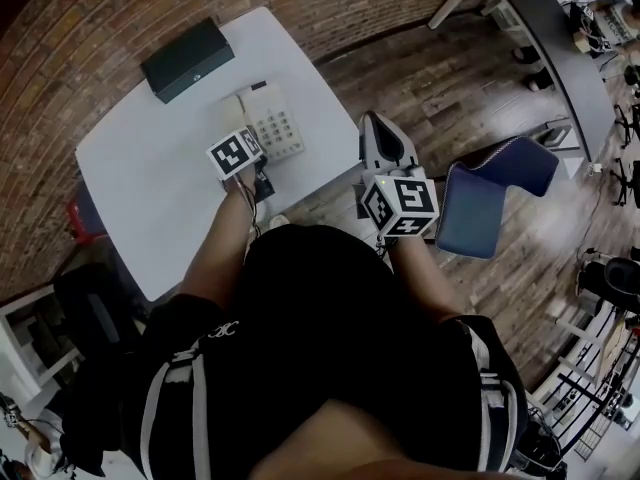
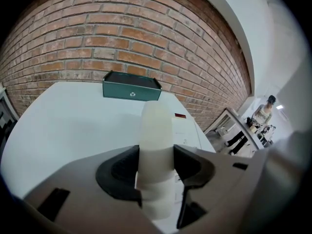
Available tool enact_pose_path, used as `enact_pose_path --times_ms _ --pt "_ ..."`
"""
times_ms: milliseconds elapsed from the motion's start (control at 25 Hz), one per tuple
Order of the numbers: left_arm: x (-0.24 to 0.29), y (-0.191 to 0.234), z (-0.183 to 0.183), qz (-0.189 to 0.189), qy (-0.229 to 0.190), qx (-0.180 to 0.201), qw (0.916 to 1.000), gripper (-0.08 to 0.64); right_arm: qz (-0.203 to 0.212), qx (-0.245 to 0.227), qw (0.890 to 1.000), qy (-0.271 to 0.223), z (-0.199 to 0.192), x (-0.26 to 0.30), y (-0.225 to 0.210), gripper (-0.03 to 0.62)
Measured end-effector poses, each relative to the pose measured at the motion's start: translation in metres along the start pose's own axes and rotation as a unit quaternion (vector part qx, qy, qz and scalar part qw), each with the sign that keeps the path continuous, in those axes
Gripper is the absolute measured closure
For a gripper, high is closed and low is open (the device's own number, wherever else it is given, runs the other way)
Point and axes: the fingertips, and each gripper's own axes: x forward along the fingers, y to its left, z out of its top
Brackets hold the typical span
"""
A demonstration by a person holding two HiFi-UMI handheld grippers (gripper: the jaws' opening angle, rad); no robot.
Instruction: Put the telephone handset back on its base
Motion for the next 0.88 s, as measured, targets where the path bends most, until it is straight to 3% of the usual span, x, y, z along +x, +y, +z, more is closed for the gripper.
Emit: enact_pose_path --times_ms 400,600,880 --pt "0.015 0.002 0.002 0.03 0.01 0.02 0.9993 0.348 -0.018 0.005 1.0 0.004 -0.003 0.0 -0.009 0.594" --pt "0.017 -0.003 -0.002 0.029 0.025 0.006 0.9993 0.348 -0.027 0.012 1.0 0.006 -0.004 -0.003 -0.015 0.594" --pt "0.021 -0.002 0.001 0.041 0.015 0.024 0.9988 0.348 -0.038 0.02 0.999 0.01 -0.009 -0.008 -0.022 0.594"
